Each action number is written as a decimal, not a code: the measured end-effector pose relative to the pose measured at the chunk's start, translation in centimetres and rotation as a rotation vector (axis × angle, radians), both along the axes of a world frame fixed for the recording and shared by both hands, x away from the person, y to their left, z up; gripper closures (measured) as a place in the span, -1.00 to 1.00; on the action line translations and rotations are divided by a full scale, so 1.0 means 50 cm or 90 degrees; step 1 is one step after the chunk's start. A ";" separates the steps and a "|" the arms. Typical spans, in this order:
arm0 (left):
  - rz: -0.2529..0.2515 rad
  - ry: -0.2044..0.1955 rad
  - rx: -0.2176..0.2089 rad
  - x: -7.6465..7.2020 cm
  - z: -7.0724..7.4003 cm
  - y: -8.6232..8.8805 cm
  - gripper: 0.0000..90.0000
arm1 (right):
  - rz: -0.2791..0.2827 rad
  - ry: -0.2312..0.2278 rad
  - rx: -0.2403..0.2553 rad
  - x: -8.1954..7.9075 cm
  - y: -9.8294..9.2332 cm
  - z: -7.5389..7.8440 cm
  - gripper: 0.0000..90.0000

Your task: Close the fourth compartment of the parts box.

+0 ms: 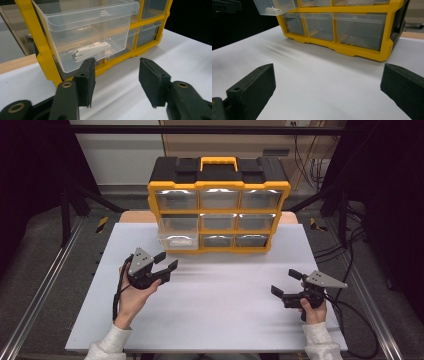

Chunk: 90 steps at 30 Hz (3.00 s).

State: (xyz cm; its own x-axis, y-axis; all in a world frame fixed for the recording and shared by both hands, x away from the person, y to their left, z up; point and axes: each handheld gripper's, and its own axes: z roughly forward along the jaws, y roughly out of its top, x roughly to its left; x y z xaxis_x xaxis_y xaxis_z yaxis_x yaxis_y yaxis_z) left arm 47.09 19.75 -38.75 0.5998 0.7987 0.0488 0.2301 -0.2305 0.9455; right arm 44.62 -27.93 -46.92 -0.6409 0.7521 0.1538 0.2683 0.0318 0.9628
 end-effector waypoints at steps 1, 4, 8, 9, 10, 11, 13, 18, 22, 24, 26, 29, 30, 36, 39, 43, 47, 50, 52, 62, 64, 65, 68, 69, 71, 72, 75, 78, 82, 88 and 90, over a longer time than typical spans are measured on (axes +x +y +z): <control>0.002 0.000 -0.001 0.000 0.000 0.000 0.14 | 0.000 -0.001 -0.001 0.000 0.000 0.000 -0.99; 0.002 0.003 -0.005 0.001 0.000 0.001 0.26 | 0.002 0.003 0.001 0.000 0.001 0.000 -0.99; 0.005 0.010 -0.007 0.006 -0.002 0.002 0.39 | 0.002 0.001 -0.002 0.001 0.001 -0.001 -0.99; 0.005 0.010 -0.011 0.006 -0.003 0.002 0.44 | 0.001 0.003 -0.002 0.000 0.001 -0.001 -0.99; 0.005 0.010 -0.013 0.007 -0.002 0.002 0.48 | 0.001 0.001 -0.002 0.000 0.001 -0.001 -0.99; 0.005 0.009 -0.016 0.007 -0.003 0.002 0.51 | 0.002 -0.001 -0.003 0.001 0.001 -0.001 -0.99; 0.005 0.008 -0.017 0.008 -0.002 0.001 0.59 | 0.002 -0.004 -0.005 0.001 0.000 -0.002 -0.99; 0.005 0.008 -0.007 0.011 -0.004 -0.006 0.74 | 0.000 -0.002 -0.002 0.000 -0.001 -0.002 -0.99; 0.005 0.008 -0.002 0.013 -0.004 -0.009 0.85 | 0.000 0.002 0.000 -0.001 -0.001 -0.001 -0.99; 0.008 0.005 0.002 0.014 -0.003 -0.010 0.90 | 0.001 0.004 0.002 -0.001 -0.001 -0.001 -0.99; 0.006 0.006 0.002 0.016 -0.003 -0.011 0.95 | 0.001 0.002 0.001 -0.001 -0.002 -0.002 -0.99; 0.006 0.009 0.007 0.020 -0.002 -0.012 0.98 | 0.001 0.002 0.002 0.000 -0.002 -0.002 -0.99; 0.006 0.010 0.007 0.021 -0.003 -0.013 0.98 | 0.001 0.003 0.002 0.000 -0.002 -0.002 -0.99; 0.009 0.013 0.011 0.032 -0.004 -0.014 0.99 | 0.001 0.001 0.000 0.001 -0.002 -0.003 -0.99; 0.008 0.013 0.013 0.039 -0.003 -0.014 0.99 | 0.000 0.004 0.001 0.000 -0.002 -0.003 -0.99; 0.010 0.014 0.007 0.049 0.000 -0.014 0.99 | 0.000 0.005 0.002 0.000 -0.003 -0.003 -0.99; 0.013 0.017 0.007 0.058 0.003 -0.014 0.99 | -0.002 0.006 0.003 -0.001 -0.004 -0.003 -0.99; 0.016 0.019 0.007 0.064 0.003 -0.014 0.99 | -0.001 0.002 0.002 0.000 -0.005 -0.004 -0.99; 0.017 0.022 0.006 0.068 0.002 -0.014 0.99 | -0.002 0.004 0.003 -0.001 -0.004 -0.003 -0.99; 0.017 0.019 0.010 0.083 0.004 -0.025 0.99 | -0.003 0.004 0.004 0.000 -0.004 -0.003 -0.99; 0.016 0.021 0.011 0.086 0.003 -0.026 0.99 | -0.002 0.002 0.005 0.000 -0.005 -0.003 -0.99; 0.018 0.020 0.011 0.087 0.003 -0.026 0.99 | -0.002 0.000 0.004 0.000 -0.005 -0.003 -0.99; 0.021 0.020 0.010 0.089 0.003 -0.023 0.99 | -0.002 0.004 0.005 -0.001 -0.004 -0.003 -0.99; 0.022 0.020 0.007 0.091 0.004 -0.022 0.99 | -0.003 0.004 0.006 -0.001 -0.004 -0.003 -0.99; 0.022 0.019 0.006 0.093 0.005 -0.021 0.99 | -0.002 0.004 0.004 -0.001 -0.004 -0.003 -0.99; 0.022 0.019 0.005 0.094 0.006 -0.021 0.99 | -0.002 0.003 0.004 0.000 -0.004 -0.003 -0.99; 0.020 0.021 0.001 0.098 0.006 -0.022 0.99 | -0.004 0.003 0.005 0.000 -0.004 -0.003 -0.99; 0.016 0.022 0.000 0.100 0.006 -0.023 0.99 | -0.002 0.003 0.004 -0.001 -0.004 -0.002 -0.99; 0.016 0.022 0.000 0.102 0.006 -0.024 0.99 | -0.002 0.004 0.004 -0.001 -0.004 -0.002 -0.99; 0.018 0.021 0.003 0.109 0.008 -0.024 0.99 | -0.002 0.001 0.002 0.000 -0.004 -0.003 -0.99; 0.016 0.023 0.004 0.112 0.009 -0.025 0.99 | -0.002 0.004 0.004 -0.001 -0.004 -0.002 -0.99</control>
